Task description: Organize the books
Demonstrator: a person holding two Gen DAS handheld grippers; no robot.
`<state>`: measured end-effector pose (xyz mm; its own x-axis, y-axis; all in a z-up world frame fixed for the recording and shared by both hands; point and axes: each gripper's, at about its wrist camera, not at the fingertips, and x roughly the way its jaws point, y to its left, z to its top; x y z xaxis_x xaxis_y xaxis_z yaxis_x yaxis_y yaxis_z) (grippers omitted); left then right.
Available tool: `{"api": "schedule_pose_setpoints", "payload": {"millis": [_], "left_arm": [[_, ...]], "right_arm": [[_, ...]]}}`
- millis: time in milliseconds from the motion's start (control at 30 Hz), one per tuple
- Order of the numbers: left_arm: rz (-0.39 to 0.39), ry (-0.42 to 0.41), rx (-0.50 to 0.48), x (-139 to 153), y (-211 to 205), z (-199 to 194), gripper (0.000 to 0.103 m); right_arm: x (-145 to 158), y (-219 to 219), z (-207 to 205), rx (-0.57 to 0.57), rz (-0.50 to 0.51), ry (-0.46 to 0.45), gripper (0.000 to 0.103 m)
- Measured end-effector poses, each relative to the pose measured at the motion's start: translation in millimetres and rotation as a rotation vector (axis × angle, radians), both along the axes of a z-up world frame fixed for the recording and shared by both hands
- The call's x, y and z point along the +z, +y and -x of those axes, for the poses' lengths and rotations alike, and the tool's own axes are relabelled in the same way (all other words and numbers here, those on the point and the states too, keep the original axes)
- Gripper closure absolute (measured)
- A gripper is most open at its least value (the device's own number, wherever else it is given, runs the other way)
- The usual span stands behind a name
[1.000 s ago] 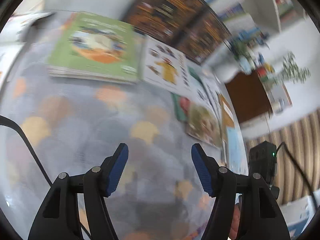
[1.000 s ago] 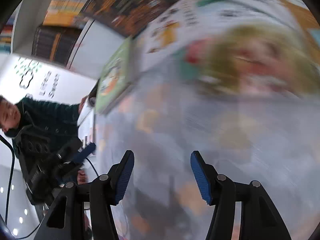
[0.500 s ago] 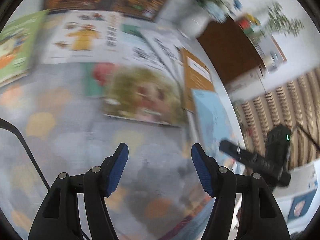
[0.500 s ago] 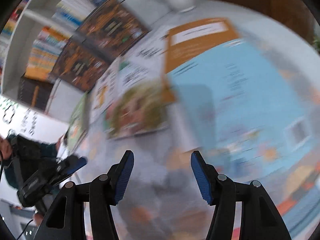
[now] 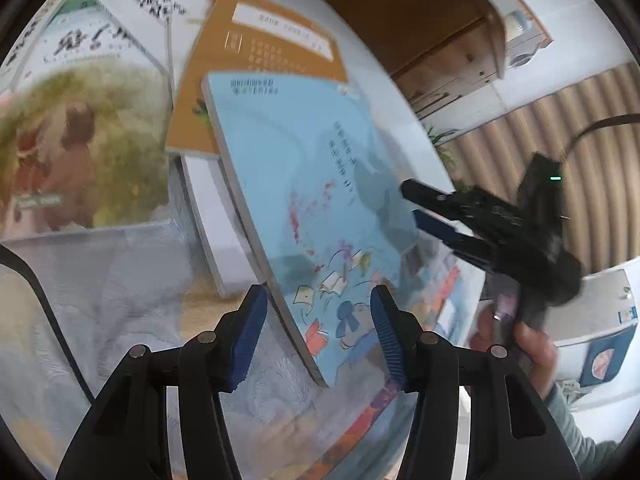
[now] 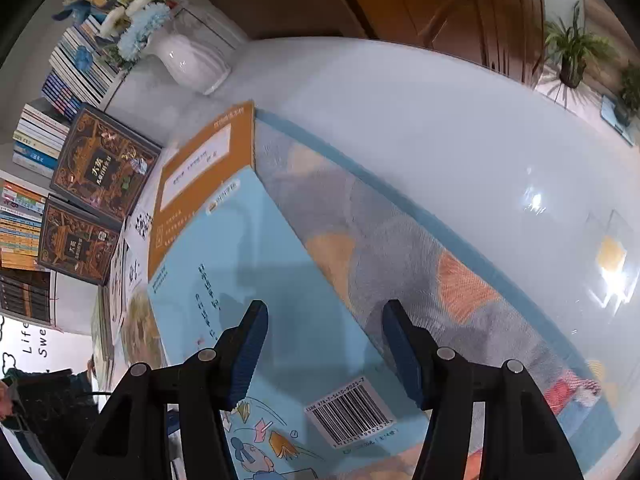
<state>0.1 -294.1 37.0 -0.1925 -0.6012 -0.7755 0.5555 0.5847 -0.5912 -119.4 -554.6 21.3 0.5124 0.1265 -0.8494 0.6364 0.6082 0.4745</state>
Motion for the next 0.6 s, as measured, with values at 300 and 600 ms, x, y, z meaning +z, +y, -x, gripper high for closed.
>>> {"api": "schedule_pose_setpoints", "payload": {"millis": [300,600], "left_arm": [[-0.007,0.049,0.035,-7.2,28.0,9.0,0.05],[-0.015,0.044,0.11,-8.7,67.4,20.7,0.05]], "right_arm": [[9.9,55.7,18.5,0.211,0.056,0.034,0.035],[47.8,65.2,30.4,0.242,-0.179,-0.198,0.033]]}}
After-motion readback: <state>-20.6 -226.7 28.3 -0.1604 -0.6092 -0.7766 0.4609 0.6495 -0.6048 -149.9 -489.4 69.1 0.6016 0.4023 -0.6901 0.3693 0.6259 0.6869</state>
